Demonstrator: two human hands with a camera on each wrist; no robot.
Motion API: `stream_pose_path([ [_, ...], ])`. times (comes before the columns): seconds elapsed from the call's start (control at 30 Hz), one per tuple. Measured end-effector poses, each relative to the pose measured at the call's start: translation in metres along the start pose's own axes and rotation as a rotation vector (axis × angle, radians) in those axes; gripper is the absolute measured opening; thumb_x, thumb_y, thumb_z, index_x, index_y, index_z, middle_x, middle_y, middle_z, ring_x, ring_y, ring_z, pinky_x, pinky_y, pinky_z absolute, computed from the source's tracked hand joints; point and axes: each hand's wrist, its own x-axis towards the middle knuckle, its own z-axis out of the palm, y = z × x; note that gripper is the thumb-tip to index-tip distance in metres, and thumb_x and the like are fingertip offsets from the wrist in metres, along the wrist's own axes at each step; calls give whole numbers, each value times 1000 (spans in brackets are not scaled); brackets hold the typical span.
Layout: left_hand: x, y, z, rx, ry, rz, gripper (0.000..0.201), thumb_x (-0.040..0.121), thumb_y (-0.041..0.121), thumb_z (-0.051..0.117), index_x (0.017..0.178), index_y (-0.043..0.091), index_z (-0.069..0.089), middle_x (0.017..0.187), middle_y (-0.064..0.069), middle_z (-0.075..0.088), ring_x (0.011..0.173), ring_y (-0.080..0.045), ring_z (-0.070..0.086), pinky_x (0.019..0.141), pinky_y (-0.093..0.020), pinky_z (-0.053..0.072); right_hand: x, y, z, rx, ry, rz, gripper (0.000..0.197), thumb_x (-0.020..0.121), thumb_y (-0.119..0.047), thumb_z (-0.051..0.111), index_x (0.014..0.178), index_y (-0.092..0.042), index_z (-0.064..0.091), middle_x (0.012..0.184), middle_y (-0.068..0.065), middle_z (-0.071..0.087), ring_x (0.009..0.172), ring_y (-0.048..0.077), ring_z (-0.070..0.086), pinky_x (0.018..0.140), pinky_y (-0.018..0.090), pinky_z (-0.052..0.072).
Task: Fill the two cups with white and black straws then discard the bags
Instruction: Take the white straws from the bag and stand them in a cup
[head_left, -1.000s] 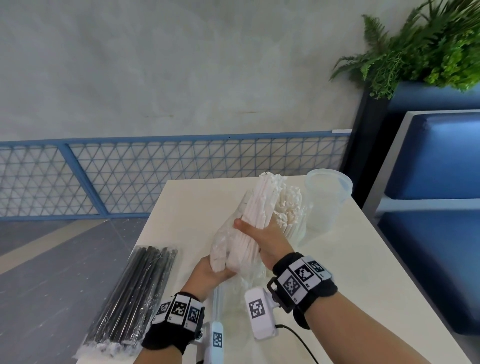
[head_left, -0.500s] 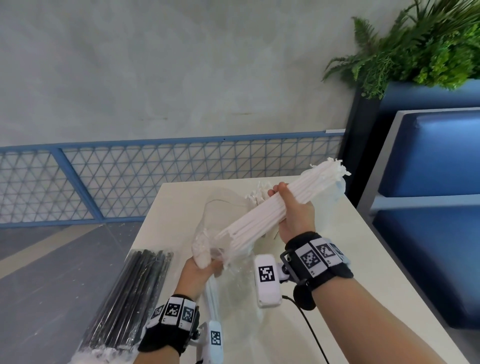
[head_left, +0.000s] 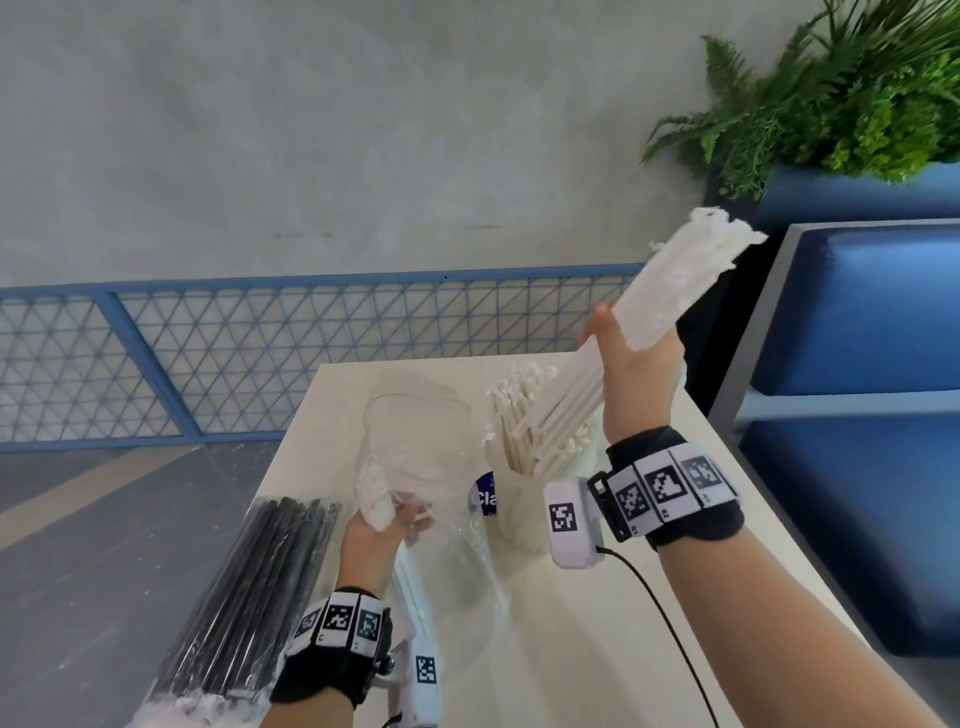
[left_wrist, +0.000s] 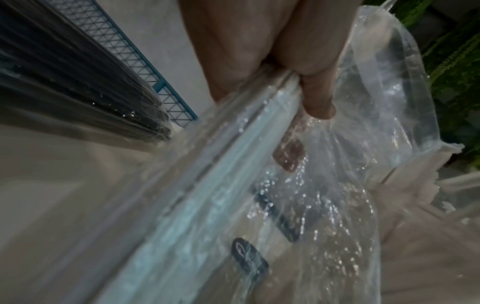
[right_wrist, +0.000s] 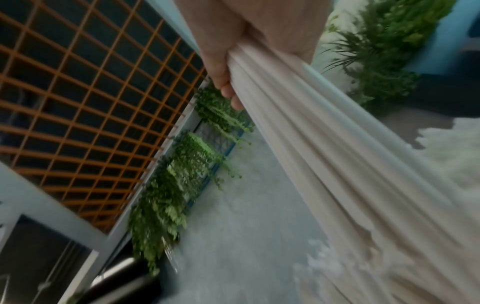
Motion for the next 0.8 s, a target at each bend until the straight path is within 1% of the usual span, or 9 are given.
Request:
stream_pose_path([
  [0.07, -2, 1, 1, 11, -12, 5, 10, 86, 0, 59, 80, 8, 61, 66, 0, 73, 60, -17, 69, 60, -28, 47, -4, 9, 6, -110, -98, 18, 26, 82, -24, 66, 81, 3, 64, 73, 1, 62, 66, 7, 56, 58, 10, 42],
  [0.13, -4, 3, 3, 18, -23, 12, 9, 86, 1, 59, 81, 8, 62, 68, -1, 74, 61, -17, 70, 62, -29, 47, -10, 20, 11, -181, -191, 89, 21, 80, -25, 69, 83, -5, 65, 74, -3, 62, 68, 6, 56, 58, 13, 41],
  [0.23, -7, 5, 5, 25, -33, 16, 9, 86, 1, 59, 81, 8, 61, 73, -7, 71, 58, -13, 69, 60, -27, 46, -14, 23, 15, -165, -198, 140, 17, 77, -21, 72, 84, -19, 57, 77, -7, 58, 70, 4, 55, 59, 16, 43],
  [0.3, -8, 6, 5, 19, -36, 18, 9, 86, 1, 59, 81, 8, 61, 74, -7, 70, 57, -12, 69, 59, -26, 45, -14, 16, 17, -121, -163, 68, 28, 77, -17, 72, 94, -21, 50, 77, -12, 55, 67, -4, 55, 58, 9, 43],
  [0.4, -8, 6, 6, 7, -36, 11, 9, 86, 1, 59, 80, 8, 61, 65, 0, 72, 55, -12, 68, 60, -29, 43, -14, 9, 20, -73, -150, -56, 41, 83, -12, 65, 114, -22, 41, 81, -16, 53, 65, -13, 55, 57, 7, 44],
  [0.5, -8, 5, 7, 10, -49, 13, 7, 86, 2, 59, 82, 7, 61, 66, -1, 73, 58, -14, 69, 65, -32, 46, -17, 19, 24, -131, -246, -83, 45, 89, -9, 55, 129, -18, 35, 84, -15, 56, 62, -7, 59, 55, 5, 43],
  [0.63, -5, 1, 7, 19, -56, -8, 5, 86, 4, 59, 83, 8, 62, 68, -1, 74, 60, -17, 70, 68, -35, 47, -20, 42, 22, -234, -350, -6, 39, 90, -6, 51, 127, -13, 38, 84, -18, 53, 68, -1, 57, 55, 8, 43],
  [0.73, -3, 0, 7, 18, -54, -16, 5, 87, 4, 59, 84, 7, 61, 67, -1, 74, 60, -17, 70, 69, -35, 47, -18, 54, 17, -270, -355, 72, 42, 89, -7, 53, 129, -12, 40, 81, -13, 53, 69, 1, 52, 51, 3, 39],
  [0.8, -3, 1, 8, 13, -58, -19, 5, 86, 3, 59, 84, 6, 61, 67, -2, 74, 60, -17, 70, 69, -35, 47, -14, 56, 16, -281, -356, 95, 38, 89, -9, 55, 125, -11, 44, 80, -12, 53, 70, 8, 53, 51, 1, 38],
])
